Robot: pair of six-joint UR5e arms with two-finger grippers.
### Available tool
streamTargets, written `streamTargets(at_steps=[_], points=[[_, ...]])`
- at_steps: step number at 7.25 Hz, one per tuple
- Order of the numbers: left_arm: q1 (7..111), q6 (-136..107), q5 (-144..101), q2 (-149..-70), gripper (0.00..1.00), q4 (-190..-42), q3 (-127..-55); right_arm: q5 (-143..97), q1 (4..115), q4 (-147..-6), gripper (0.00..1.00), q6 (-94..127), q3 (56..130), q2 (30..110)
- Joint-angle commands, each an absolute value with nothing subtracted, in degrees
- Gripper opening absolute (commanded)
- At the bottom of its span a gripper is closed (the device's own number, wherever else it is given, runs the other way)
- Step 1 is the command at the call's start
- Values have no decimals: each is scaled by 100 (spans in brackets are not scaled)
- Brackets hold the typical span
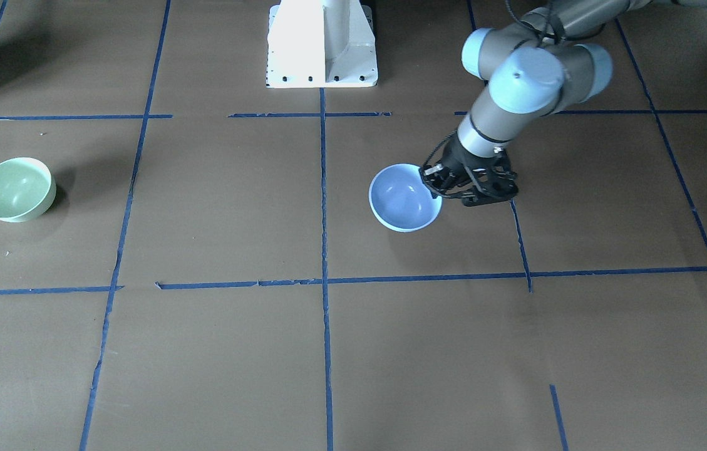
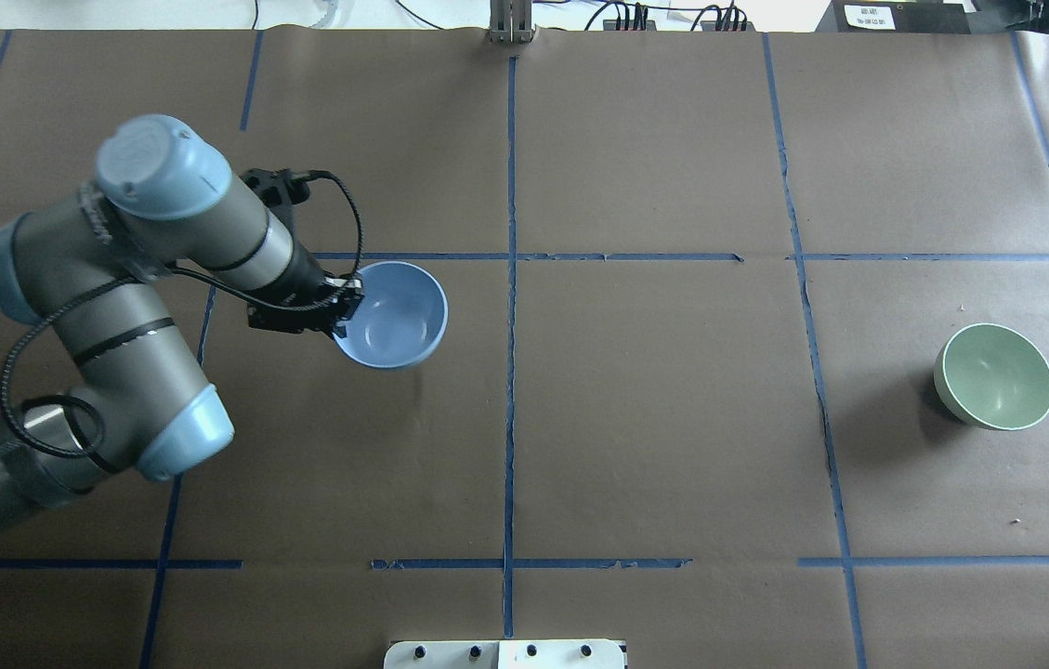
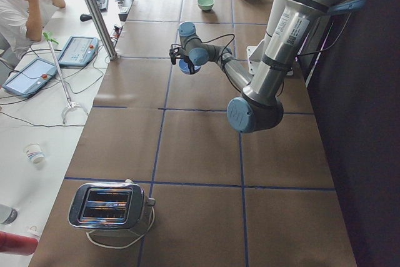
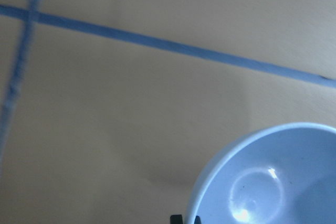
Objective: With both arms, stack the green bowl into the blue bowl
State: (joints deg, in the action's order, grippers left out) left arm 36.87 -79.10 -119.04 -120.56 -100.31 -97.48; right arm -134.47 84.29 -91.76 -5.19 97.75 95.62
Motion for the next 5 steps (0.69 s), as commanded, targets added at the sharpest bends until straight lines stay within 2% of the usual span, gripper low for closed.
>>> streamTargets(at_steps=[1,4,5], points=[[3069,-8279,-11374,-12681,0,-9975,-9310,-13456,8420,-9176,100,-519,9765,9562],[2874,-8394,-11215,-12999,0,-10002,-9009,-13447,8420,-9176,100,-519,9765,9562],[2874,-8385,-11215,-12999,5,-10019,-9009,-13447,8420,-9176,100,-519,9765,9562]])
